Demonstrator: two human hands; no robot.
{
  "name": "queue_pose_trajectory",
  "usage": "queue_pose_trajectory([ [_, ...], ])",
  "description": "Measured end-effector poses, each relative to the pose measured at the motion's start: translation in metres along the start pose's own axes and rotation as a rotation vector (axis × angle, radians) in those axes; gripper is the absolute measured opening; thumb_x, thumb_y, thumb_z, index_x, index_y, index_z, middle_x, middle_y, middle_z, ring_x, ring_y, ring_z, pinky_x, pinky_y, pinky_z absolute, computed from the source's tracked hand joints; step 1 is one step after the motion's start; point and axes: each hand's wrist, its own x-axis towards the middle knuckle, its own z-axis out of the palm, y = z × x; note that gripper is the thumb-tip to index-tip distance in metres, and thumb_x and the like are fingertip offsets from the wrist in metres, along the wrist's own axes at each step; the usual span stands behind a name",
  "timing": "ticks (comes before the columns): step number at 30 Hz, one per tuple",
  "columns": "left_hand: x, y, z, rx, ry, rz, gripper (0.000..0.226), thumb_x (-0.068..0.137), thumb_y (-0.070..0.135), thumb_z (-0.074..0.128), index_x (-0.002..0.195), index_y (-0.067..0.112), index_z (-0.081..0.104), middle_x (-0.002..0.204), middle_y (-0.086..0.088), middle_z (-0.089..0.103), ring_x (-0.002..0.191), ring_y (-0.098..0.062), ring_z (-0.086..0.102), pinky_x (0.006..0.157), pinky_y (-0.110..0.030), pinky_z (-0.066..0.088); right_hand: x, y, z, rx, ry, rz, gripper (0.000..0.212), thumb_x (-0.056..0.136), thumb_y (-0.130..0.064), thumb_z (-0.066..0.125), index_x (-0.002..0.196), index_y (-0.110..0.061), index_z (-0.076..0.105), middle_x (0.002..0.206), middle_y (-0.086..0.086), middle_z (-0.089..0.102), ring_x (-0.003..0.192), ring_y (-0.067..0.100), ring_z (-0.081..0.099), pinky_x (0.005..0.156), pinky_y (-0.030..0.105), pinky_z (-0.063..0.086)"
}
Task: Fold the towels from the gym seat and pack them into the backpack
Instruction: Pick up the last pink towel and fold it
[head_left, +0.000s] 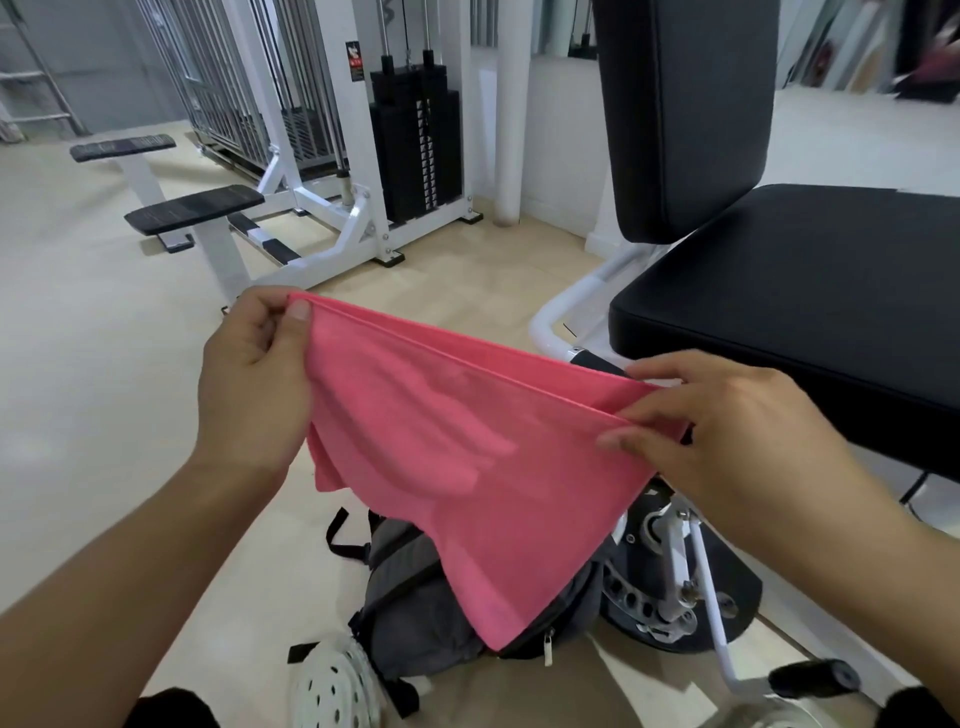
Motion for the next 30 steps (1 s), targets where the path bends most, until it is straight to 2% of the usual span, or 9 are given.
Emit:
queue_pose_trajectory([
  [7,-0.003,0.002,0.006,0.061,0.063,-0.007,0.018,0.105,0.029,0.045,0.096,0.028,0.060,0.094,0.012,0.062,0.086,-0.007,0.054,0.080,-0.028,0.042,0.005,0.003,-0.007,0.051,0.068,0.039,0.005,0.086,-0.036,0.070,0.091,-0.036,0.069,0.073,-0.029,0.064,0.068,-0.010,0.056,0.065,0.019,0.046],
  [13,-0.002,0.005,0.006,0.132,0.016,-0.012,0.020,0.106,0.028,0.044,0.099,0.021,0.061,0.085,0.015,0.057,0.078,-0.001,0.049,0.071,-0.022,0.038,0.009,0.007,-0.011,-0.020,-0.104,0.032,0.029,0.087,-0.049,0.051,0.096,-0.034,0.075,0.086,-0.016,0.065,0.083,0.003,0.056,0.078,0.029,0.046],
  [18,-0.006,0.004,0.010,0.119,-0.020,-0.046,0.022,0.105,0.030,0.045,0.095,0.021,0.062,0.081,0.014,0.056,0.075,-0.005,0.048,0.070,-0.026,0.038,0.006,0.012,-0.009,-0.154,-0.010,-0.055,0.027,0.085,-0.047,0.056,0.084,-0.029,0.076,0.092,-0.010,0.059,0.095,0.015,0.045,0.084,0.034,0.044],
  [20,-0.008,0.004,0.010,0.106,-0.031,-0.046,0.024,0.105,0.034,0.047,0.092,0.021,0.063,0.080,0.013,0.056,0.076,-0.007,0.048,0.072,-0.028,0.039,0.006,0.014,-0.012,-0.157,-0.059,-0.039,0.025,0.085,-0.052,0.056,0.078,-0.032,0.070,0.089,-0.012,0.061,0.091,0.011,0.045,0.080,0.025,0.041],
  [22,-0.007,0.005,0.008,0.073,-0.048,-0.050,0.025,0.103,0.036,0.049,0.086,0.025,0.064,0.083,0.010,0.059,0.079,-0.010,0.050,0.077,-0.031,0.041,0.006,0.017,-0.020,0.162,-0.328,0.088,0.028,0.086,-0.055,0.060,0.075,-0.030,0.067,0.074,-0.009,0.066,0.071,0.007,0.053,0.064,0.021,0.042],
  [24,-0.005,0.007,0.005,-0.025,-0.070,-0.063,0.027,0.102,0.036,0.052,0.078,0.032,0.065,0.082,0.011,0.061,0.081,-0.010,0.051,0.080,-0.033,0.042,0.007,0.021,-0.033,0.703,-0.625,0.142,0.023,0.084,-0.046,0.074,0.075,-0.026,0.066,0.065,-0.001,0.064,0.058,0.014,0.051,0.053,0.024,0.040],
  [26,-0.005,0.009,0.004,-0.058,-0.115,-0.055,0.029,0.103,0.034,0.052,0.077,0.033,0.066,0.080,0.012,0.061,0.078,-0.008,0.052,0.077,-0.028,0.042,0.006,0.029,-0.045,1.077,-0.722,0.130,0.028,0.076,-0.031,0.089,0.083,-0.019,0.066,0.065,0.007,0.059,0.054,0.016,0.050,0.049,0.021,0.040],
  [28,-0.007,0.006,0.009,0.039,-0.171,-0.038,0.026,0.104,0.031,0.053,0.082,0.026,0.066,0.080,0.009,0.063,0.071,-0.004,0.052,0.068,-0.022,0.041,0.008,0.037,-0.051,1.154,-0.713,0.130,0.036,0.069,-0.029,0.094,0.092,-0.016,0.069,0.064,0.012,0.055,0.050,0.014,0.053,0.047,0.019,0.046],
  [30,-0.010,-0.004,0.016,0.105,-0.216,-0.090,0.025,0.104,0.029,0.054,0.084,0.022,0.068,0.080,0.007,0.064,0.069,-0.004,0.052,0.066,-0.021,0.041,0.012,0.041,-0.048,1.001,-0.695,0.122,0.036,0.073,-0.035,0.090,0.097,-0.013,0.074,0.066,0.017,0.056,0.052,0.016,0.056,0.050,0.021,0.049],
])
